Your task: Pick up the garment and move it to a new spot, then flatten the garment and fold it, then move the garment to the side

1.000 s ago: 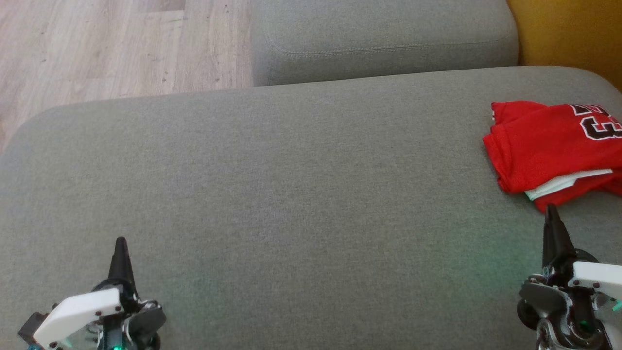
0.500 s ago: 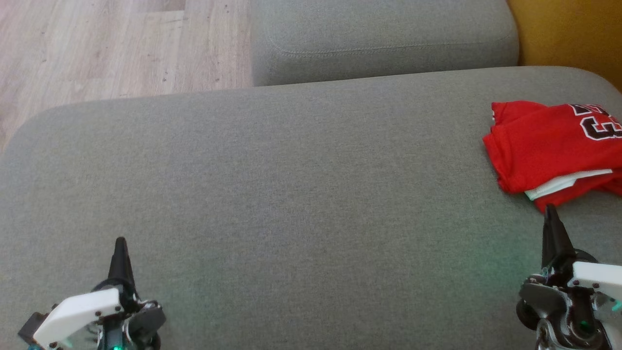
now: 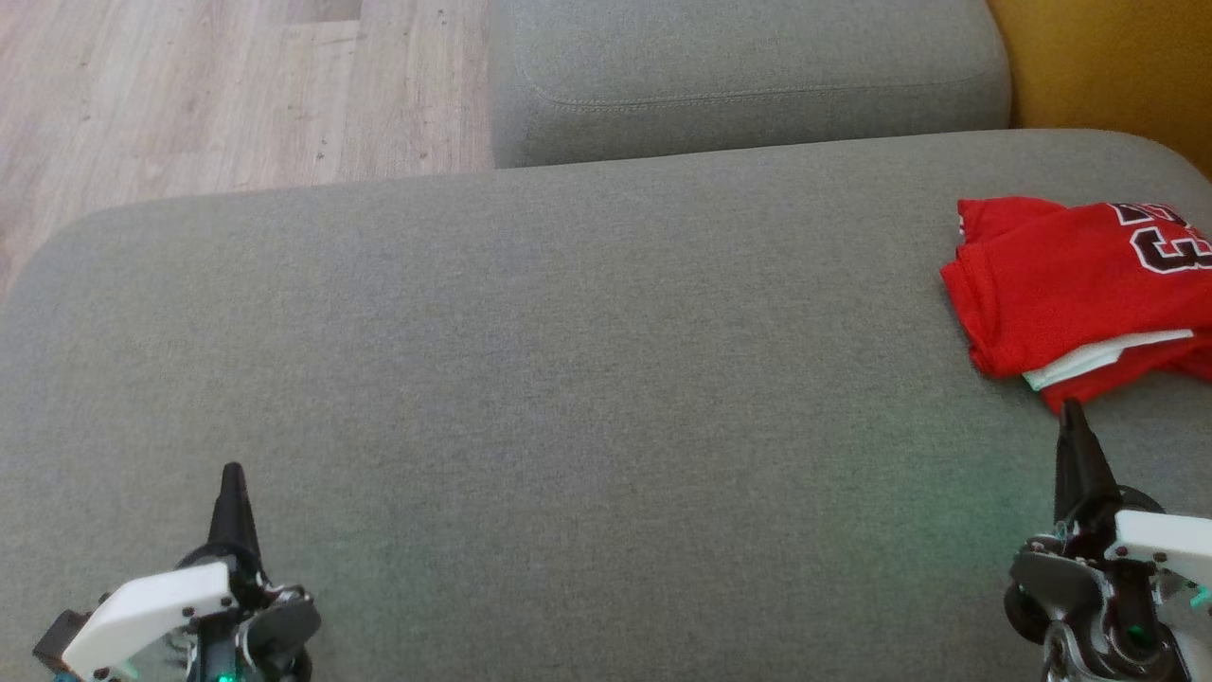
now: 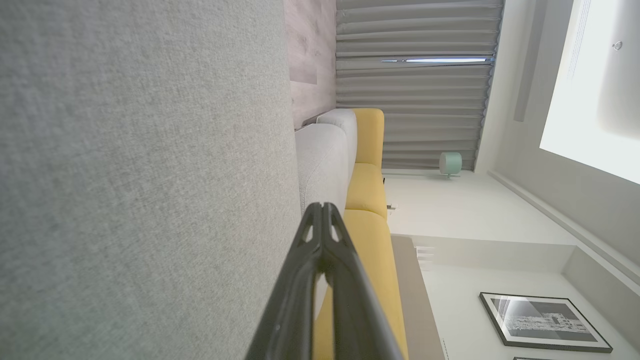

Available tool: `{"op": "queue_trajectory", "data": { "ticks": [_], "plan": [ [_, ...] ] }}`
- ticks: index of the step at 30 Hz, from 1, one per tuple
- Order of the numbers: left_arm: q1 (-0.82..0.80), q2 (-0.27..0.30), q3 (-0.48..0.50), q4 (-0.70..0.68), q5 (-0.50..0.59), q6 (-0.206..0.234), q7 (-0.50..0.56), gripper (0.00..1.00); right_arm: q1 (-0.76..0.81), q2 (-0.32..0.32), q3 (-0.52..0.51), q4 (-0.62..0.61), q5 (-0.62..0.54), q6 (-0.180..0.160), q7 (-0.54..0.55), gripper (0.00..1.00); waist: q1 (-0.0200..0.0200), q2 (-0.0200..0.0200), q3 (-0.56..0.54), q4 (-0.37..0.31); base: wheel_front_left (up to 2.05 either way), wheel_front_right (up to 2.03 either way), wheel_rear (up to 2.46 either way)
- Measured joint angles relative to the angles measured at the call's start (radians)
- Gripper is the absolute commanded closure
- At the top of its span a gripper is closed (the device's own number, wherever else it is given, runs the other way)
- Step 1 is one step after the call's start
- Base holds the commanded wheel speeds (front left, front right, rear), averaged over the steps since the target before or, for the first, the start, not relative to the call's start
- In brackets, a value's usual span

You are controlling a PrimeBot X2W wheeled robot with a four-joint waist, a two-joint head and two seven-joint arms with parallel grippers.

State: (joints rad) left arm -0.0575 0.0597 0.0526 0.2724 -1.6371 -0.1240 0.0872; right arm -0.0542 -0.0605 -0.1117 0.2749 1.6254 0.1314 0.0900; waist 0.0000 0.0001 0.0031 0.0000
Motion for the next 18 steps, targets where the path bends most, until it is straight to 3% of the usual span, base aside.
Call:
{"op": "queue_trajectory", "data": {
  "ticks": [18],
  "plan": [
    [0.0,-0.002,0.007,0.0,0.001,0.0,0.001,1.0,0.0,0.003,-0.005,0.0,0.0,0.0,0.003,1.0,0.0,0.0,0.0,0.0,0.0,0.0,0.0]
  ]
}}
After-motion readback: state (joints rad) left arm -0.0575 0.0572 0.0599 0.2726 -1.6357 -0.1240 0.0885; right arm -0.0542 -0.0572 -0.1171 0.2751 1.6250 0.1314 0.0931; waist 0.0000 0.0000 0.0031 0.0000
